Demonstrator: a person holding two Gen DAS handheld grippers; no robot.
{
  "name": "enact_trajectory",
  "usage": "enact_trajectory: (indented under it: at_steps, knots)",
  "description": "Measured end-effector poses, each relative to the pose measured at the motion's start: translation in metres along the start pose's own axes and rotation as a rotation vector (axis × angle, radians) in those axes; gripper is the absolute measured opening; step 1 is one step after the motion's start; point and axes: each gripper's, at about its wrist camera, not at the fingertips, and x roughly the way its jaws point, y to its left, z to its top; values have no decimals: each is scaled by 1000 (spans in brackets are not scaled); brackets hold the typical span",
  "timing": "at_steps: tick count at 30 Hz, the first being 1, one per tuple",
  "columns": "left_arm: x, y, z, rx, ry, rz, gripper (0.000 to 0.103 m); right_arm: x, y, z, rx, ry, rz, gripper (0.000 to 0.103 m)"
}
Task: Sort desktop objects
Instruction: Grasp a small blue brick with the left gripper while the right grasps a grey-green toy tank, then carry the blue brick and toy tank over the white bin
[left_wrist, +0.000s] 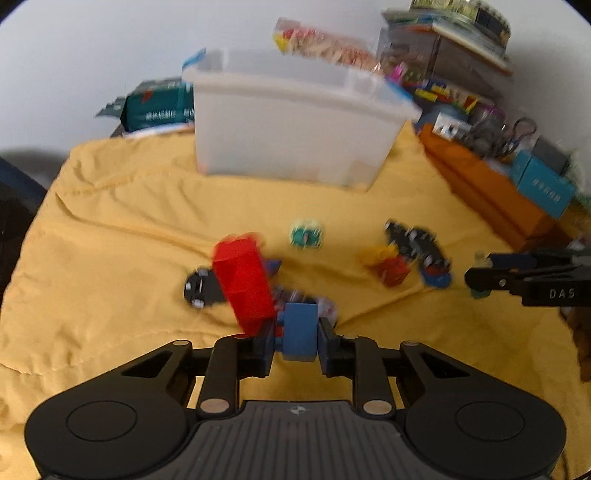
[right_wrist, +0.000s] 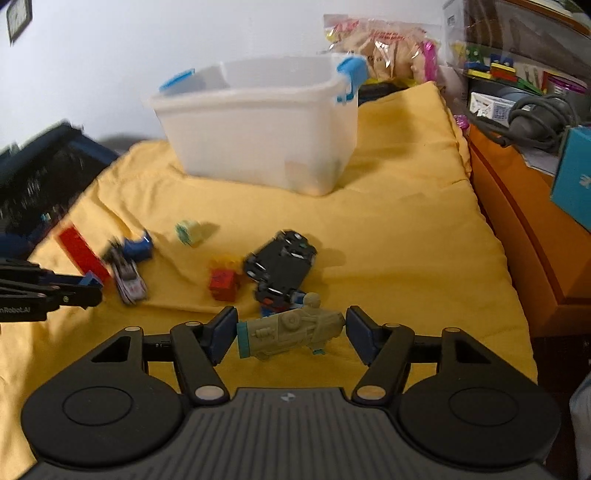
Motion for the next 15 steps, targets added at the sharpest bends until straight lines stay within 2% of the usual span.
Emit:
enact_trajectory:
  at_steps: [5, 10, 15]
  knots:
    - [-24, -4, 15, 6, -60, -28, 26, -18, 13, 22, -1, -77, 41, 67]
    - [-39, -4, 34, -32, -117, -41, 26, -21, 25, 42, -1, -126, 71, 67]
    - [-44, 3, 71, -36, -175, -28, 26, -19, 28, 75, -1, -177, 87, 67]
